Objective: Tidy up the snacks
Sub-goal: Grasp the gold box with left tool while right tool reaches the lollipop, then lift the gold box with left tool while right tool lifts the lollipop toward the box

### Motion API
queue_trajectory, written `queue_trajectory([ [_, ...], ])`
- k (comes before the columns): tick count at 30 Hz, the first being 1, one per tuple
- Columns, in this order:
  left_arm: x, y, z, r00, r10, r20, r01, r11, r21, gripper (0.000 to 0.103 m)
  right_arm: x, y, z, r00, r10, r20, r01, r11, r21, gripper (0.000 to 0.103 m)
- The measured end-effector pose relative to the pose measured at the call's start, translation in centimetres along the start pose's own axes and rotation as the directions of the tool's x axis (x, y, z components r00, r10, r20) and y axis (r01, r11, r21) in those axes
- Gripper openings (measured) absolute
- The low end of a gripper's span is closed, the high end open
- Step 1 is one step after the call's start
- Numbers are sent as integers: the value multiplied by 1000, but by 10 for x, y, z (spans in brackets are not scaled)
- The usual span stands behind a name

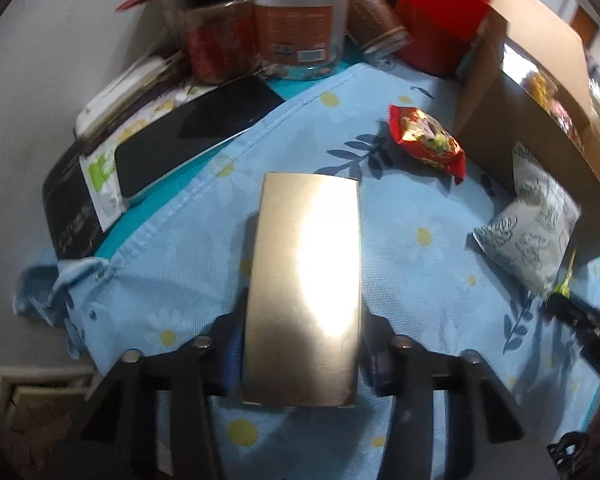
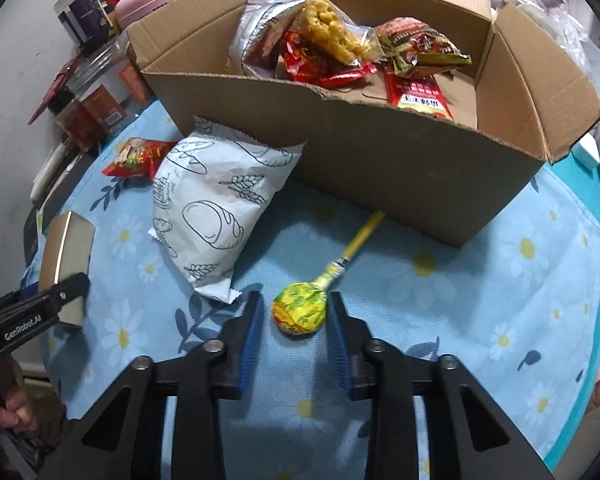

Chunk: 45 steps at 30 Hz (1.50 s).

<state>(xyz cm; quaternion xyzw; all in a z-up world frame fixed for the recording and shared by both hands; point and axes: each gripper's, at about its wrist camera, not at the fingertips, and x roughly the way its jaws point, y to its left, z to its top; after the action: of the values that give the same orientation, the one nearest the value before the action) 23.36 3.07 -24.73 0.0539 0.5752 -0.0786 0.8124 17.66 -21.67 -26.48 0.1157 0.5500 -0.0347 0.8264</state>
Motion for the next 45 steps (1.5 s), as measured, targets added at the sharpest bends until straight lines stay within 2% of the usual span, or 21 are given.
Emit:
queue_trajectory([
  [11,-16,-25,-27,998,-38,-44,41,995,89,45,-10,6,-17,999,38,-24,-39,998,-51,26],
  [21,-29,-51,-64,993,-66,-93,76,992,103,45,-22,0,-56,993,57,-100,-69,990,-120,27],
  [33,-45,-96,-108,987,-92,-135,115,977,177,45,-42,-19,-97,984,69,-164,-100,977,-191,27],
  [38,-41,-109,-117,988,-74,-139,100,975,198,45,-45,-23,-103,982,85,-171,-120,971,-208,27],
  [45,-36,-119,-111,991,-44,-129,70,975,210,49,-38,-24,-100,978,93,-189,-128,974,-185,30],
])
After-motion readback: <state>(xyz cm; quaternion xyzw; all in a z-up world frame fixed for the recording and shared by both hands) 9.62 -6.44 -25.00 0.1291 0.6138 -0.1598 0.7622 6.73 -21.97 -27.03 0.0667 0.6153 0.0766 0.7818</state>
